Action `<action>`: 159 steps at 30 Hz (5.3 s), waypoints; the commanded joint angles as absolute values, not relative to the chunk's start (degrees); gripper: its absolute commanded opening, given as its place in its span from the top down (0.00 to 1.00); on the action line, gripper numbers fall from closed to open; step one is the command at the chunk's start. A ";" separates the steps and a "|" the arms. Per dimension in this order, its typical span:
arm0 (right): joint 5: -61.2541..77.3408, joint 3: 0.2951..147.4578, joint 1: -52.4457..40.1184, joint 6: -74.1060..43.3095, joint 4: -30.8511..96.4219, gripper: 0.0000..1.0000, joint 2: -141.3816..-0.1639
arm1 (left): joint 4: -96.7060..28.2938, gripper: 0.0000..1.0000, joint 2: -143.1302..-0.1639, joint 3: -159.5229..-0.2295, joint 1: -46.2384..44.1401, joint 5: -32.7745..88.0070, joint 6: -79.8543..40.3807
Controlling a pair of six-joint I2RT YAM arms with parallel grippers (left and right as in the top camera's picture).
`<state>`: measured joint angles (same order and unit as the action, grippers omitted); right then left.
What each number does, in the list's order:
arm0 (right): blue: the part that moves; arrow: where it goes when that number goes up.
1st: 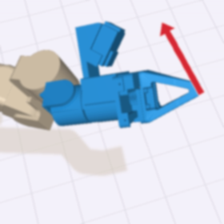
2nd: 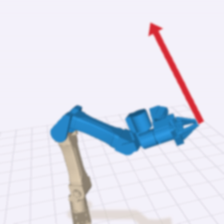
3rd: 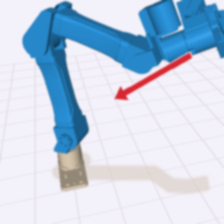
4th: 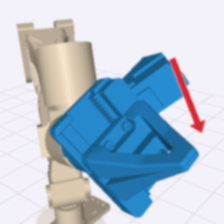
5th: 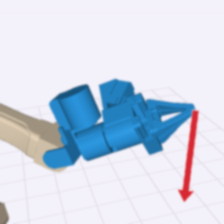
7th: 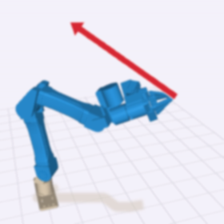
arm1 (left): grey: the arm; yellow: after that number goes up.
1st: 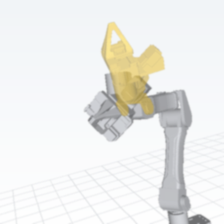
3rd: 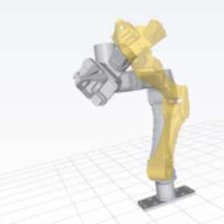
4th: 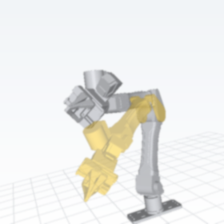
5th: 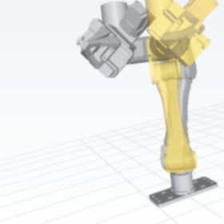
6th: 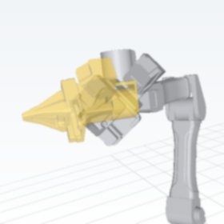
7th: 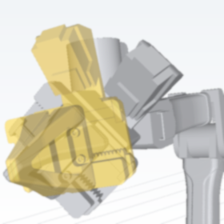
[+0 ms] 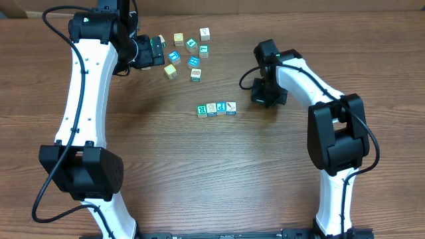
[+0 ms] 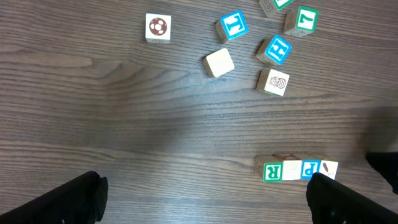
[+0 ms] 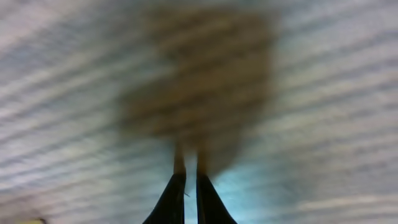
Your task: Form a horizontal line
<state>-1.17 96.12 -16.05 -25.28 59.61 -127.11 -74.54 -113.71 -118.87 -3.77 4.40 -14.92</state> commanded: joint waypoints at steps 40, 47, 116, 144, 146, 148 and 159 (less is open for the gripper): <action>-3.77 97.36 9.50 -22.48 53.45 0.00 -124.62 | -84.36 0.96 -118.69 -108.20 -9.87 18.39 -13.34; -3.77 97.36 9.50 -22.48 51.22 0.00 -124.62 | -75.59 0.96 -118.72 -95.85 -22.44 9.74 -27.44; -3.77 97.36 9.50 -22.48 51.22 0.00 -124.62 | -25.45 0.96 -108.99 -64.36 -27.55 1.08 -31.73; -3.75 97.36 9.50 -22.48 51.22 0.00 -124.62 | -32.42 0.96 -108.20 -67.48 -23.70 8.51 -31.90; -3.77 97.36 9.50 -22.48 51.22 0.00 -124.62 | -37.71 0.96 -105.45 -71.72 -22.83 3.57 -31.88; -3.77 97.36 9.50 -22.48 51.22 0.00 -124.62 | -41.74 0.96 -104.01 -76.31 -22.02 -0.45 -31.57; -3.77 97.36 9.50 -22.48 51.22 0.00 -124.62 | -42.04 0.96 -112.73 -90.15 -19.14 -3.68 -25.74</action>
